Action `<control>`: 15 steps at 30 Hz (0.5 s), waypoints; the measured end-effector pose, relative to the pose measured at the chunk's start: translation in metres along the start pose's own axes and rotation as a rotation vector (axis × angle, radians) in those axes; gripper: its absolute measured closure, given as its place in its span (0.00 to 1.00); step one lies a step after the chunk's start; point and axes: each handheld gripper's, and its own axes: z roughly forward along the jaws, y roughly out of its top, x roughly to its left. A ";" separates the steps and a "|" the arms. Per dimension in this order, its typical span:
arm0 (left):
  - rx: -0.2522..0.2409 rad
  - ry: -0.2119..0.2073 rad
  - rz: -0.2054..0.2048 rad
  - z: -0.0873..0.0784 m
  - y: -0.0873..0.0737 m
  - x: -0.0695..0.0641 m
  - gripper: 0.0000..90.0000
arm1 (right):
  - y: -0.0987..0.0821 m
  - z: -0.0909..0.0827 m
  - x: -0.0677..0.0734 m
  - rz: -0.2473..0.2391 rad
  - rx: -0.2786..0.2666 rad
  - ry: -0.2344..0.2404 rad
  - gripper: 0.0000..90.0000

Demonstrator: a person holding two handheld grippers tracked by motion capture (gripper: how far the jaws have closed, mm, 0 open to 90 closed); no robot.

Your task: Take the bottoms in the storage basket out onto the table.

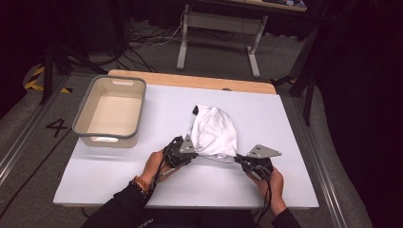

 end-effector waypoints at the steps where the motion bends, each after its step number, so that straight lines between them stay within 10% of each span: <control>1: -0.028 -0.011 -0.011 -0.007 0.002 0.000 0.95 | 0.001 -0.008 -0.003 0.006 -0.030 -0.016 0.99; 9: -0.170 0.026 0.019 -0.058 0.021 -0.018 0.95 | 0.014 -0.057 -0.002 0.038 -0.267 -0.044 0.99; 15: -0.220 0.074 0.018 -0.085 0.019 -0.020 0.95 | 0.025 -0.060 0.007 -0.001 -0.319 -0.051 0.97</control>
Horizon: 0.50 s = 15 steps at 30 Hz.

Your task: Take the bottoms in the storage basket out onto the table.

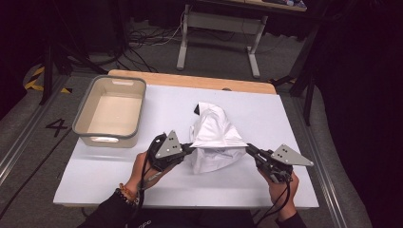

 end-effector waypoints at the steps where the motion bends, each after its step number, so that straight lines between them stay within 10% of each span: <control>1: 0.003 0.015 -0.003 -0.008 -0.002 0.001 0.95 | 0.001 0.004 0.003 -0.011 -0.004 0.010 0.95; 15: 0.098 0.141 -0.074 -0.053 -0.051 0.013 0.96 | -0.029 0.041 0.019 -0.052 0.186 0.152 0.50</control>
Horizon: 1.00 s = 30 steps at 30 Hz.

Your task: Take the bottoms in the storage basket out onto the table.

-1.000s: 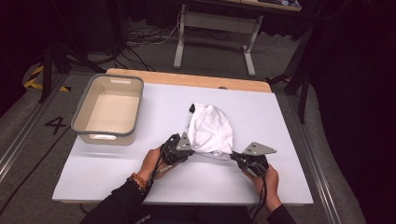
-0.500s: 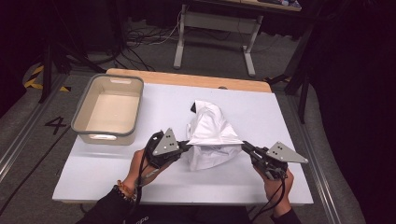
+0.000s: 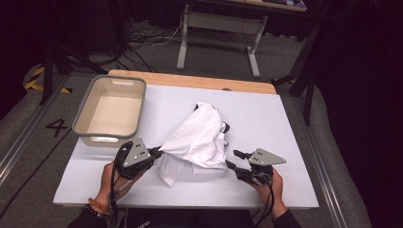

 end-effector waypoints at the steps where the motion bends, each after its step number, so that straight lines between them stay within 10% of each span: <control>1: 0.003 0.009 -0.007 -0.002 -0.003 0.001 0.96 | -0.001 0.003 0.002 -0.007 0.016 -0.003 0.46; 9: 0.055 0.037 -0.037 -0.013 -0.024 0.006 0.96 | -0.006 0.018 0.011 -0.012 0.114 0.080 0.36; 18: 0.064 0.032 -0.070 -0.012 -0.035 0.005 0.95 | -0.011 0.036 0.010 -0.009 0.196 0.040 0.75; 24: 0.067 0.017 -0.060 -0.007 -0.035 0.001 0.95 | -0.011 0.030 0.007 -0.027 0.167 0.019 0.94; 30: 0.054 -0.026 -0.054 0.001 -0.031 -0.007 0.95 | -0.005 -0.001 -0.006 0.013 0.029 -0.134 0.98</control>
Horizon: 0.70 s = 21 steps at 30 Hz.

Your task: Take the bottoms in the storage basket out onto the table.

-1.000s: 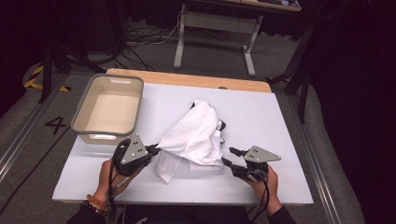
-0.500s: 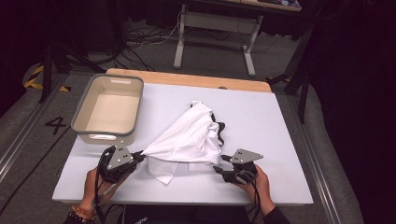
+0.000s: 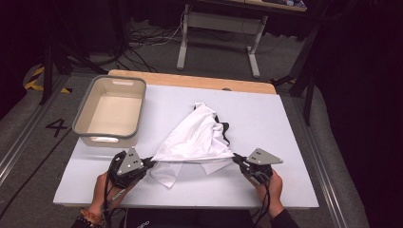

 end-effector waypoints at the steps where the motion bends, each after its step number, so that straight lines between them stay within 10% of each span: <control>1: 0.000 -0.012 0.007 0.003 0.002 -0.003 0.95 | 0.000 0.000 0.000 0.000 0.000 0.000 0.98; 10: -0.045 -0.117 0.059 0.020 0.025 -0.031 0.95 | 0.021 -0.065 -0.020 0.016 -0.229 -0.190 0.98; 21: -0.013 -0.087 0.058 0.015 0.017 -0.026 0.95 | 0.021 -0.074 -0.005 -0.016 -0.231 -0.132 0.89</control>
